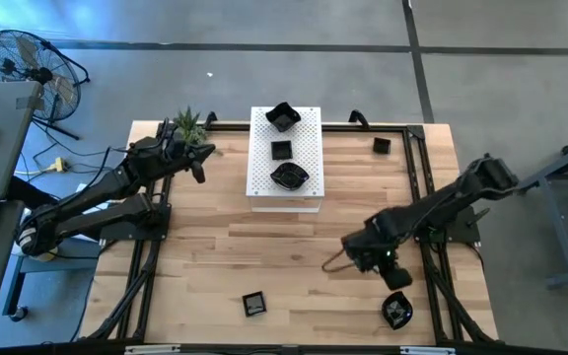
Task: Pick & Place Mini shaped plates
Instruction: Stack the black leaf-shaped plate on top of the leaf-shaped plate on the shelf
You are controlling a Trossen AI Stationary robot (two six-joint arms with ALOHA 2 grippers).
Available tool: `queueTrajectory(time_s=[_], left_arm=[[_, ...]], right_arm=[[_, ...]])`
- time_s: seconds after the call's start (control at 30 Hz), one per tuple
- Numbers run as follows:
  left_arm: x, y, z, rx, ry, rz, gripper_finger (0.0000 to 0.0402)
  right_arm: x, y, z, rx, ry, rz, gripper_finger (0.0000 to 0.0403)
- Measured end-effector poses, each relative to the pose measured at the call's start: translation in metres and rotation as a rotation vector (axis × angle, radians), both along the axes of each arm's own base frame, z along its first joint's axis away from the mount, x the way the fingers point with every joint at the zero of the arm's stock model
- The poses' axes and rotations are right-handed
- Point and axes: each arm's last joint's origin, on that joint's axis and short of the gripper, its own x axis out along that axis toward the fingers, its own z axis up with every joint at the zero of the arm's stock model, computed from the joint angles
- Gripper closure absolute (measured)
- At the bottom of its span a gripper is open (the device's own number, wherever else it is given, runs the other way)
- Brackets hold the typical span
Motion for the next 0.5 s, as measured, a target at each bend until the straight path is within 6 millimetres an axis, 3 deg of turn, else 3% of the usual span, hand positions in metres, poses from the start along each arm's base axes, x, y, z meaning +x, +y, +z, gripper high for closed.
queueTrajectory(time_s=[0.3, 0.5], left_arm=[[0.000, 0.000, -0.002, -0.015, 0.021, -0.006, 0.0401], [0.000, -0.001, -0.003, -0.018, 0.020, -0.028, 0.0401]], right_arm=[[0.018, 0.035, -0.042, -0.005, 0.033, 0.015, 0.0281], [0.019, 0.050, -0.055, 0.018, 0.036, 0.034, 0.0282]])
